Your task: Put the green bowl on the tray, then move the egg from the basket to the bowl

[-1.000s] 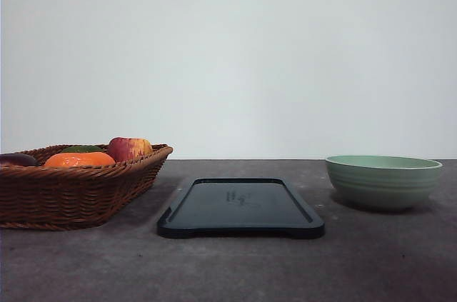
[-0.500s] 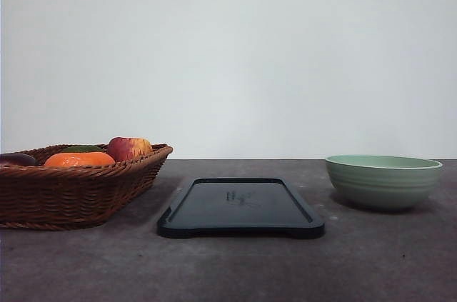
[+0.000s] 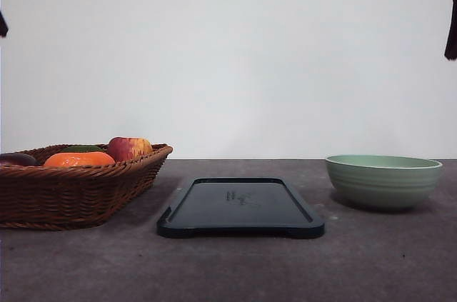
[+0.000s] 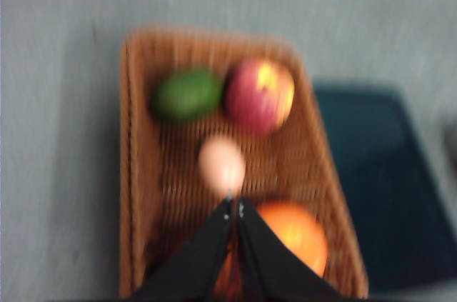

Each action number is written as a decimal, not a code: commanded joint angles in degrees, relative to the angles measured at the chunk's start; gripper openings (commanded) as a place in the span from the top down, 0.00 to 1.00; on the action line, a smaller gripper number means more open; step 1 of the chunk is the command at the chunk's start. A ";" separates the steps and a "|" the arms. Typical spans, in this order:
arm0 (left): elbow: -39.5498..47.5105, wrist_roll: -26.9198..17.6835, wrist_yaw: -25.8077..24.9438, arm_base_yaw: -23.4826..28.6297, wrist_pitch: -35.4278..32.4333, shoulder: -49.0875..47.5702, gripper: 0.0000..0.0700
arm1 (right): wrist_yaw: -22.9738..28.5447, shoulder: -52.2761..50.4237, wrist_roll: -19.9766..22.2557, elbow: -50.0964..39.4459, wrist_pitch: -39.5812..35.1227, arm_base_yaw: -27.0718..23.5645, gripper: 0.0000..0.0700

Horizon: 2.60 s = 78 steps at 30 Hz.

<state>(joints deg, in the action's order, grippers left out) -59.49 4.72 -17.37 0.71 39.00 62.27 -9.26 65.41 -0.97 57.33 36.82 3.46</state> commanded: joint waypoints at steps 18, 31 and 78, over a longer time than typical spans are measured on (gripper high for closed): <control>-2.50 -3.59 -0.72 -0.78 -1.09 1.82 0.45 | -0.23 3.58 -1.60 2.99 6.74 0.04 0.57; -2.50 -3.58 -0.72 -0.78 -1.31 1.82 0.45 | -0.12 21.75 0.84 15.65 16.78 0.04 0.62; -2.50 -3.65 -0.70 -0.78 -1.42 1.85 0.45 | -2.93 41.43 -3.53 41.37 18.04 16.84 1.00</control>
<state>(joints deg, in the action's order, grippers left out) -60.71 1.50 -17.85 0.08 37.95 63.70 -12.01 104.74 -3.23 97.38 55.28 19.75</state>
